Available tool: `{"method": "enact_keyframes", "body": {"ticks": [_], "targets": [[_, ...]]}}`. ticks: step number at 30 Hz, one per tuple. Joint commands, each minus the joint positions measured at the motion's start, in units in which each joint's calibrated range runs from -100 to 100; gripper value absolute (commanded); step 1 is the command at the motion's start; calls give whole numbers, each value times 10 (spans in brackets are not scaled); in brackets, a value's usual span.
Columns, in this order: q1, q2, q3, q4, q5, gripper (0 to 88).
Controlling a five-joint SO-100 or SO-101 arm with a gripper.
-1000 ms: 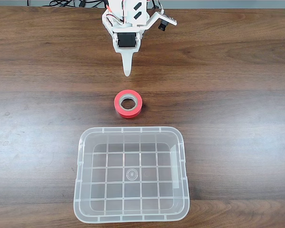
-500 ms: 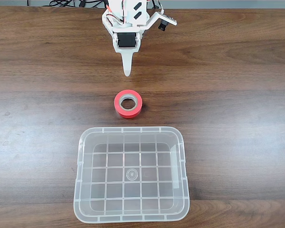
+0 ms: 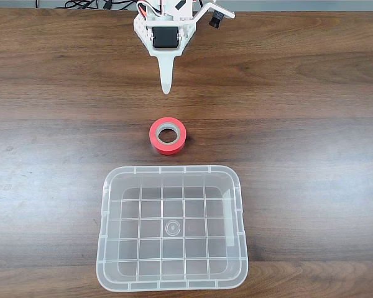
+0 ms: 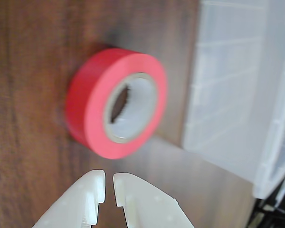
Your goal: Grab the tape and place it in the box.
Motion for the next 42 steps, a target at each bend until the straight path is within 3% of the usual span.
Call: {"method": "enact_keyframes", "body": {"ticks": [1, 7, 15, 25, 34, 42], "targets": [[-3, -7, -100, 3, -6, 11], [2, 62, -207, 3, -6, 10], [5, 361, -485, 5, -32, 10], [5, 725, -796, 170, -76, 11], [13, 906, -839, 199, -92, 12], [40, 990, -821, 159, -88, 13]]}}
